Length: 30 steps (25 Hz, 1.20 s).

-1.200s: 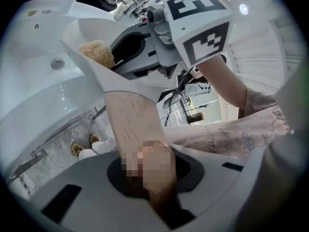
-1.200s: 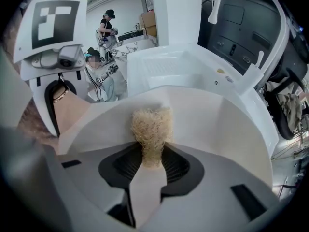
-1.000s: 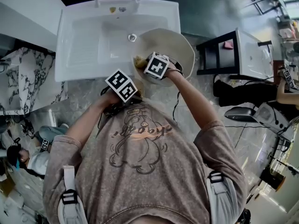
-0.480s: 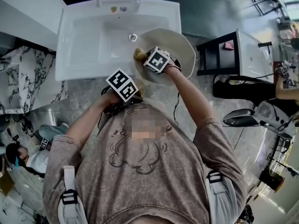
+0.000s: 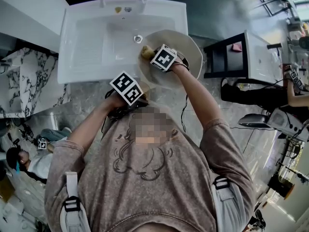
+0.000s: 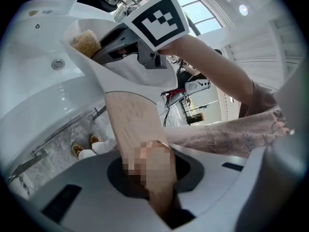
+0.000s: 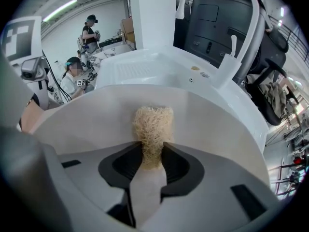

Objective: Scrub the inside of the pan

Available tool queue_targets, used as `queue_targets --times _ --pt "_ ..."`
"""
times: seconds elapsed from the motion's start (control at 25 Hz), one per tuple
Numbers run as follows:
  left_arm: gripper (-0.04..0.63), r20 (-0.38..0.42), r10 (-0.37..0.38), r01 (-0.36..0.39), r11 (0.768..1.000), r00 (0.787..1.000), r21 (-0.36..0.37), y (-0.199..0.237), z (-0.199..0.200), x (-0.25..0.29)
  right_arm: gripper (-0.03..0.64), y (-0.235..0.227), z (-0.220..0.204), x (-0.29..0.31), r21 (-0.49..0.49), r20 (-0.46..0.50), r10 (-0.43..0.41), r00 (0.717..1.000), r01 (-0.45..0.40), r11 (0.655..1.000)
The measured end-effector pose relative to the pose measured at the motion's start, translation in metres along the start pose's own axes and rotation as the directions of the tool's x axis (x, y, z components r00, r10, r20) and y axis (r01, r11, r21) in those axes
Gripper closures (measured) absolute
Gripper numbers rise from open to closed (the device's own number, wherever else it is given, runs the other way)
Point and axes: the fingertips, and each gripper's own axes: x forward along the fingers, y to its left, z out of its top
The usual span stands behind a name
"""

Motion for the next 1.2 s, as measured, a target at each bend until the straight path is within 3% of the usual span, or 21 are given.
queue_targets --times 0.28,0.44,0.6,0.72,0.96,1.2 --pt "0.523 0.001 -0.001 0.001 1.0 1.0 0.001 0.001 0.0 -0.002 0.479 -0.024 -0.009 -0.003 -0.006 -0.022 -0.057 0.998 0.057 0.998" --pt "0.523 0.001 -0.004 0.004 1.0 1.0 0.002 0.002 -0.001 -0.002 0.479 -0.045 -0.044 -0.011 0.03 -0.151 -0.118 0.981 0.124 0.992" --pt "0.523 -0.001 -0.004 0.004 1.0 1.0 0.0 0.002 -0.001 -0.003 0.479 -0.063 -0.048 -0.016 -0.01 -0.13 -0.161 0.978 0.161 0.987" --pt "0.523 0.0 -0.004 0.004 1.0 1.0 0.002 0.002 -0.001 -0.003 0.48 -0.074 -0.073 -0.025 0.035 -0.206 -0.189 0.96 0.2 0.979" --pt "0.523 0.001 -0.004 0.004 1.0 1.0 0.0 0.002 -0.001 -0.004 0.48 -0.082 -0.085 -0.035 0.002 -0.247 -0.183 0.952 0.189 0.982" --pt "0.523 0.0 -0.007 0.007 1.0 1.0 -0.001 0.003 -0.001 -0.004 0.48 -0.082 -0.102 -0.047 -0.065 -0.382 -0.183 0.906 0.171 0.983"
